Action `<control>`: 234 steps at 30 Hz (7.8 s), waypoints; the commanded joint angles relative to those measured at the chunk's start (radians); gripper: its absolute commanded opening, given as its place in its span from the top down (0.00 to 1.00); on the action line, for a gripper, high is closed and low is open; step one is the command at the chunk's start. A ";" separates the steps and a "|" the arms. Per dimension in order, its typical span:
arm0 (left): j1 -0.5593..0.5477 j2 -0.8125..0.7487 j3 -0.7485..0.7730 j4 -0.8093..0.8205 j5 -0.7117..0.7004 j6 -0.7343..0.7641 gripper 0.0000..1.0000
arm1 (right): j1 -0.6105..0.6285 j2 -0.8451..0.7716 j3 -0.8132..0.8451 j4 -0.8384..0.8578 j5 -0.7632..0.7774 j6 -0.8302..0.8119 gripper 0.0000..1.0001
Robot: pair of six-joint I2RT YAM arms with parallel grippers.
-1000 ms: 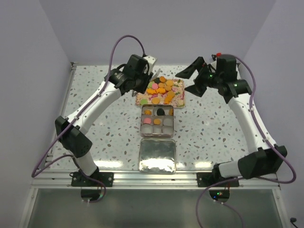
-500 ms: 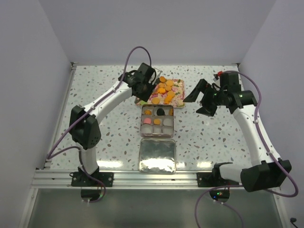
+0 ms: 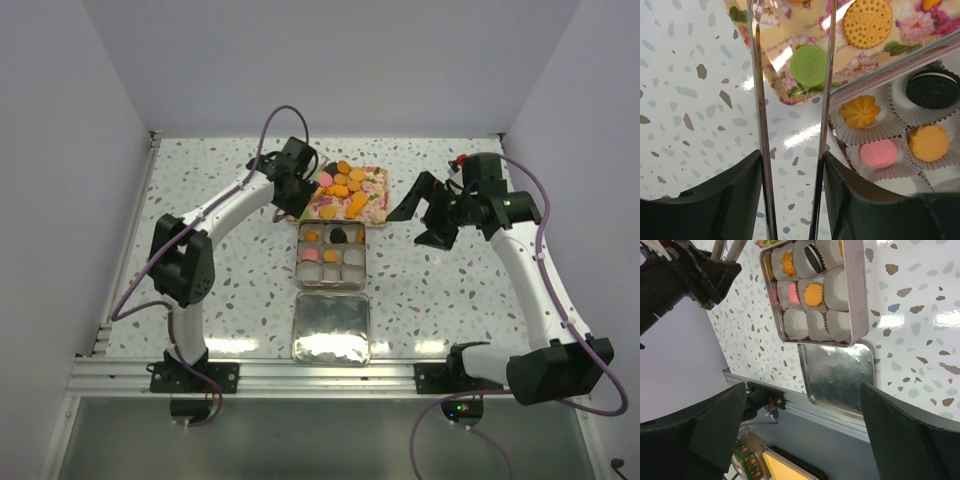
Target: Pack the cookies
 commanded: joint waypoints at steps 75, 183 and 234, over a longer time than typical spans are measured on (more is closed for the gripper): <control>-0.112 -0.327 0.005 -0.129 -0.035 -0.113 0.69 | -0.014 -0.069 -0.094 0.008 -0.060 -0.019 0.01; -0.149 -0.192 0.154 0.006 -0.009 -0.013 0.69 | -0.014 -0.055 -0.131 -0.012 -0.019 -0.063 0.01; -0.248 -0.541 -0.276 -0.026 0.216 -0.068 0.52 | -0.017 -0.107 -0.207 0.044 -0.009 0.005 0.01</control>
